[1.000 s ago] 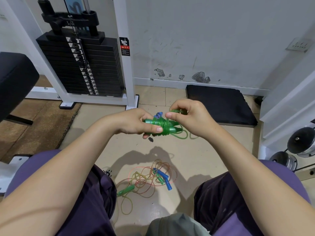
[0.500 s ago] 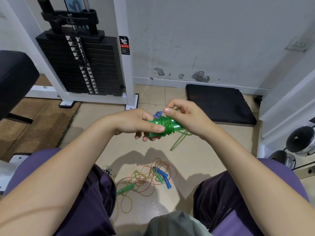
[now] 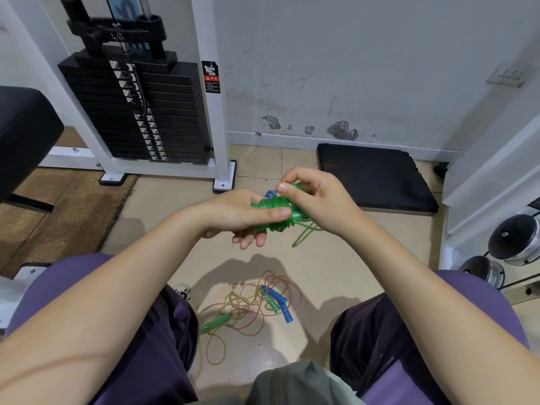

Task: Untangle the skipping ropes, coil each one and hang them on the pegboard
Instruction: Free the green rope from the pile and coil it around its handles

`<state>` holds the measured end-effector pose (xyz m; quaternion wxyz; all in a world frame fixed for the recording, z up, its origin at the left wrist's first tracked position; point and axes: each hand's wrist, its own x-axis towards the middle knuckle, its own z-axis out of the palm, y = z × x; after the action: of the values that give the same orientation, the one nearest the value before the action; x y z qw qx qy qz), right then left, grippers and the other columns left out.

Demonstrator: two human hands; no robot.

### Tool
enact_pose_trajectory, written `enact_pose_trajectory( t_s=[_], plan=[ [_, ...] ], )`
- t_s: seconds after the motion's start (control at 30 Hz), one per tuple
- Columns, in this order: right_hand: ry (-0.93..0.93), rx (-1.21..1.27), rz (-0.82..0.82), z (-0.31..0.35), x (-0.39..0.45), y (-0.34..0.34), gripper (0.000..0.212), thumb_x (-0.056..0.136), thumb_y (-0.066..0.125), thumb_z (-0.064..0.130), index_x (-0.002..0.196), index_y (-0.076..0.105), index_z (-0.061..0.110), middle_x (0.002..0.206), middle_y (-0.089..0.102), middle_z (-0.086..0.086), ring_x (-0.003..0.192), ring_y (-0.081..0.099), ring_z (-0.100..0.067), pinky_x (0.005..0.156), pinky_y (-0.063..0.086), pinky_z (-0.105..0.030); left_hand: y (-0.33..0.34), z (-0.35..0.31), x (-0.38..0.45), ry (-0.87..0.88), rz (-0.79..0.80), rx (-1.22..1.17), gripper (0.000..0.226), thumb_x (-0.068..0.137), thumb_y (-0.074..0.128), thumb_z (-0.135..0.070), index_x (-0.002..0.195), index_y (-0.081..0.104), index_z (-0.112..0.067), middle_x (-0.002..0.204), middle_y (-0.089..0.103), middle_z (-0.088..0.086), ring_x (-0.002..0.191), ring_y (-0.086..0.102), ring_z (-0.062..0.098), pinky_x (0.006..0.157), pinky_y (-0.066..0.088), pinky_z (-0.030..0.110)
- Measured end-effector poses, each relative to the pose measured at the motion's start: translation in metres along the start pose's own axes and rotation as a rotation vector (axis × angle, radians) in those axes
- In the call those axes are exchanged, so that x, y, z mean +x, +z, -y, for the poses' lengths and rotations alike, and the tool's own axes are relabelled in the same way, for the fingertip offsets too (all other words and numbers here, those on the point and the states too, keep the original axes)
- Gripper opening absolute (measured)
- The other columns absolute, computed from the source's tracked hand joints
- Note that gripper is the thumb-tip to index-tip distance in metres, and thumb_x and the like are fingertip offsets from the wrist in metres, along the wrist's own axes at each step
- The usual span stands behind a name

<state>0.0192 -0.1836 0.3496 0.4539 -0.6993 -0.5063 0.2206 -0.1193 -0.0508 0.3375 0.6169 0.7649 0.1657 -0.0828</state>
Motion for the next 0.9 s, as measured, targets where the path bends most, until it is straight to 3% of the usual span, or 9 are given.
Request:
enact_pose_trajectory(
  t_s=[0.17, 0.23, 0.33, 0.5, 0.63, 0.77, 0.9],
  plan=[
    [-0.013, -0.073, 0.026, -0.0015, 0.0002, -0.0004, 0.014, 0.094, 0.063, 0.023, 0.084, 0.065, 0.014, 0.062, 0.052, -0.019, 0.053, 0.037, -0.01, 0.052, 0.031, -0.026, 0.0008, -0.0005, 0.0011, 0.025, -0.065, 0.045, 0.053, 0.074, 0.069, -0.063, 0.089, 0.07, -0.013, 0.076, 0.073, 0.011, 0.05, 0.059, 0.019, 0.044, 0.039, 0.024],
    [-0.018, -0.092, 0.041, -0.001, -0.0009, 0.0019, 0.014, 0.095, 0.063, 0.023, 0.085, 0.066, 0.013, 0.061, 0.051, -0.015, 0.052, 0.036, -0.008, 0.051, 0.03, -0.025, 0.0007, -0.0001, 0.0019, 0.039, -0.074, 0.062, 0.046, 0.076, 0.07, -0.061, 0.088, 0.072, -0.017, 0.075, 0.072, 0.011, 0.05, 0.059, 0.021, 0.044, 0.039, 0.024],
    [-0.005, -0.066, 0.044, 0.0, -0.0007, 0.0005, 0.014, 0.095, 0.062, 0.019, 0.085, 0.067, 0.01, 0.072, 0.06, -0.023, 0.059, 0.044, -0.011, 0.056, 0.035, -0.027, -0.0002, 0.0009, 0.0015, 0.051, -0.103, 0.085, 0.033, 0.079, 0.072, -0.058, 0.084, 0.072, -0.026, 0.071, 0.07, 0.009, 0.049, 0.057, 0.021, 0.045, 0.04, 0.024],
    [0.061, 0.039, 0.094, -0.0011, -0.0014, -0.0014, 0.008, 0.095, 0.062, 0.015, 0.089, 0.063, 0.009, 0.077, 0.059, -0.004, 0.068, 0.05, -0.007, 0.063, 0.041, -0.02, 0.0036, 0.003, 0.0011, 0.135, -0.114, 0.111, 0.019, 0.088, 0.074, -0.034, 0.099, 0.068, -0.019, 0.084, 0.071, 0.017, 0.06, 0.067, 0.023, 0.051, 0.052, 0.03],
    [0.073, 0.192, 0.133, -0.0034, -0.0021, -0.0027, 0.015, 0.094, 0.063, 0.01, 0.097, 0.048, 0.011, 0.08, 0.045, -0.011, 0.072, 0.044, -0.019, 0.063, 0.036, -0.03, 0.0057, 0.0036, 0.0015, 0.153, -0.142, 0.1, 0.03, 0.085, 0.077, -0.027, 0.108, 0.065, -0.013, 0.081, 0.069, 0.017, 0.059, 0.068, 0.025, 0.053, 0.057, 0.035],
    [0.089, 0.177, 0.132, -0.0028, -0.0003, -0.0024, 0.014, 0.091, 0.068, 0.02, 0.087, 0.057, 0.013, 0.079, 0.05, -0.005, 0.071, 0.046, -0.012, 0.062, 0.037, -0.022, 0.006, 0.0027, 0.0011, 0.16, -0.141, 0.066, 0.031, 0.086, 0.076, -0.022, 0.11, 0.06, -0.012, 0.094, 0.07, 0.023, 0.066, 0.072, 0.031, 0.053, 0.055, 0.032],
    [0.117, 0.195, 0.116, -0.0047, 0.0005, -0.0042, 0.02, 0.091, 0.067, 0.033, 0.09, 0.069, 0.013, 0.082, 0.064, -0.01, 0.077, 0.056, -0.014, 0.071, 0.044, -0.032, 0.0058, 0.0017, 0.001, 0.17, -0.198, 0.029, 0.034, 0.087, 0.075, -0.022, 0.111, 0.058, -0.005, 0.09, 0.072, 0.011, 0.064, 0.07, 0.027, 0.05, 0.052, 0.03]
  ],
)
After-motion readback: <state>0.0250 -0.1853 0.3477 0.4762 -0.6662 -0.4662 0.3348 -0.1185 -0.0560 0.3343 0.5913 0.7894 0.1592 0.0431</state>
